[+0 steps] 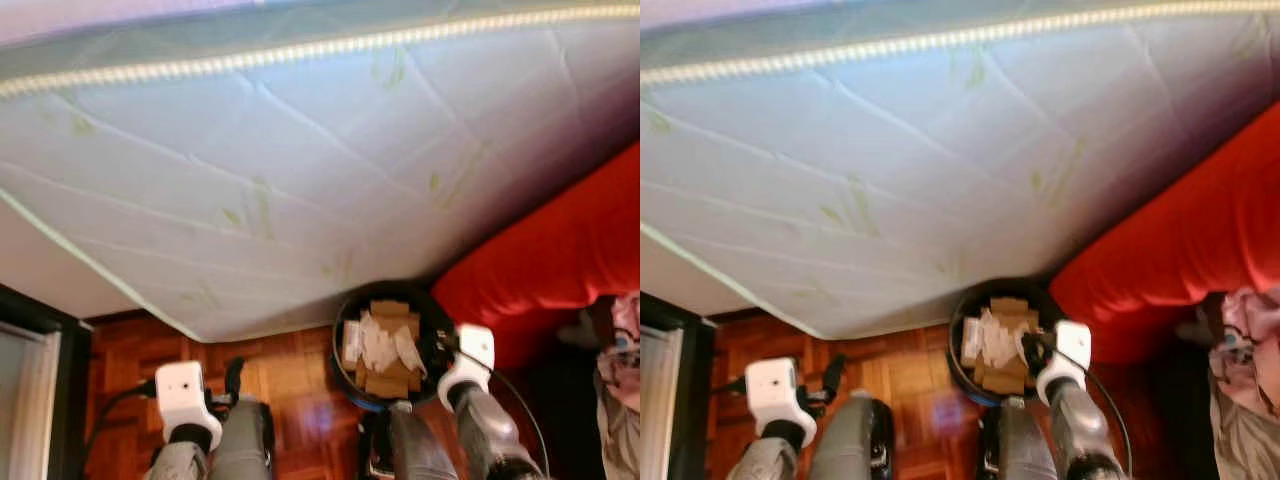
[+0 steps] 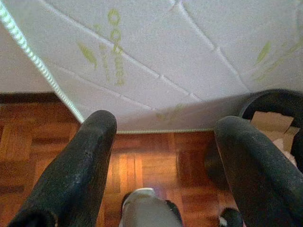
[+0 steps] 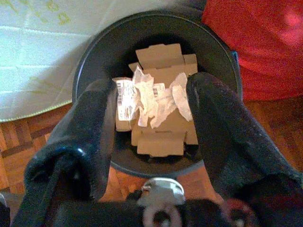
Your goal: Clean up the room
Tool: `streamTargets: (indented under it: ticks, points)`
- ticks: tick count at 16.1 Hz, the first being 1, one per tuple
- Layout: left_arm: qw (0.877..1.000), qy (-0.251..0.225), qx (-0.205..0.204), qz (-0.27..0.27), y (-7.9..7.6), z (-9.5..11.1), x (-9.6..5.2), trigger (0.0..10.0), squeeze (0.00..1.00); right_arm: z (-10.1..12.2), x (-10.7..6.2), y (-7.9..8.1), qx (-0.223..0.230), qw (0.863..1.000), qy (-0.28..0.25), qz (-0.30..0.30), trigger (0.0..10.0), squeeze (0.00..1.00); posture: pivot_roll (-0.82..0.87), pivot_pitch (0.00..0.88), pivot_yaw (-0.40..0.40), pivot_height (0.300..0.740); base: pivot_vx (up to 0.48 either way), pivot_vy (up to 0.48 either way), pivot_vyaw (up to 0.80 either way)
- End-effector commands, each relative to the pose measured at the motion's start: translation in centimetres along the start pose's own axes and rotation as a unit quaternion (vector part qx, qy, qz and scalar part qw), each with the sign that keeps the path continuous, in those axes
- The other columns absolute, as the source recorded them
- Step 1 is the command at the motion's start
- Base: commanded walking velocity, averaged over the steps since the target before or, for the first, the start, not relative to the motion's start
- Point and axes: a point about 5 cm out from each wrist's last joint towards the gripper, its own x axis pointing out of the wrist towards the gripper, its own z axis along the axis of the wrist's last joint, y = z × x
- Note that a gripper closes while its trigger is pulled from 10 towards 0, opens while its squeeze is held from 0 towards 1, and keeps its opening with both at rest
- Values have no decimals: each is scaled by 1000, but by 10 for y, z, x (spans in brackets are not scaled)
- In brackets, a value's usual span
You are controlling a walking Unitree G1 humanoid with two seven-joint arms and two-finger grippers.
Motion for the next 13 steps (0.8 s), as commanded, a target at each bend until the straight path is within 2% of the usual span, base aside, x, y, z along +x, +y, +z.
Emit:
streamTargets:
  ticks: [1,3,5,6,9,13]
  points:
    - [1000,25,6,9,6,-14,-3,10000,0,-11,-7,-11,8,1000,10,-22,10000,0,74,224,-15,726,0,0,0]
    - [999,47,8,11,11,-27,8,10000,0,-21,-14,-17,20,999,19,-40,10000,0,65,184,-14,740,0,0,0]
    - [998,67,7,13,13,-36,12,10000,0,-24,-15,-16,23,999,24,-41,10000,0,63,152,-16,740,0,0,0]
    - [996,91,9,14,16,-48,13,10000,0,-29,-16,-14,25,998,35,-41,10000,0,61,124,-19,740,0,0,0]
    - [992,124,12,20,19,-65,15,10000,0,-38,-17,-10,8,997,68,-44,10000,0,47,73,-31,740,0,0,0]
    - [983,180,15,20,17,-84,14,10000,0,-47,-23,-20,-2,993,99,-60,10000,0,45,11,-47,740,0,0,0]
